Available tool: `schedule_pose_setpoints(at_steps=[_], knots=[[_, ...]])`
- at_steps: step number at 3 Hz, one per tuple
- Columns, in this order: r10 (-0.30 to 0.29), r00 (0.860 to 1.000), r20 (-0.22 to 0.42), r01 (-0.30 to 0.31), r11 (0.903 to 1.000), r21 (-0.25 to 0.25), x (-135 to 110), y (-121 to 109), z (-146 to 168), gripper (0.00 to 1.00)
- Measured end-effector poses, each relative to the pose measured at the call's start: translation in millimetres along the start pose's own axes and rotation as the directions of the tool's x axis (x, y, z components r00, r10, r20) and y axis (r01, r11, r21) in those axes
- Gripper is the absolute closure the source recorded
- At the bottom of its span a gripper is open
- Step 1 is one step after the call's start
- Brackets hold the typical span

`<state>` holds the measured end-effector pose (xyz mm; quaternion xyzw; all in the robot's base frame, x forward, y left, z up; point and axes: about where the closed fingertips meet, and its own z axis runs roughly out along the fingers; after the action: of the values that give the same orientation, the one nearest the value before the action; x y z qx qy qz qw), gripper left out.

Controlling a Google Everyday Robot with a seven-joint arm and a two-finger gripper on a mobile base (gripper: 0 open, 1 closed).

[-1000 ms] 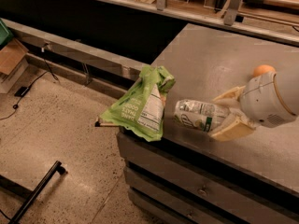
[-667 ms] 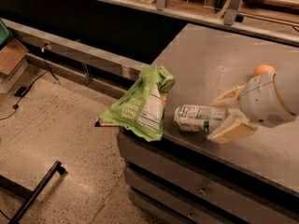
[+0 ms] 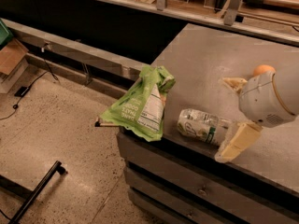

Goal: Move 7up can near green rice chip bag

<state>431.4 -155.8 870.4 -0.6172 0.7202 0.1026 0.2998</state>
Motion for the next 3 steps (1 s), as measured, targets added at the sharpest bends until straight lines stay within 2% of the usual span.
schedule_pose_setpoints(at_steps=[2,3], knots=[[0.056,0.992,0.117,-0.060,0.9977,0.030,32.1,-16.7,-23.1,0.00],[0.056,0.984,0.170,-0.066,0.9963,0.055,49.3,-24.1,-33.3,0.00]])
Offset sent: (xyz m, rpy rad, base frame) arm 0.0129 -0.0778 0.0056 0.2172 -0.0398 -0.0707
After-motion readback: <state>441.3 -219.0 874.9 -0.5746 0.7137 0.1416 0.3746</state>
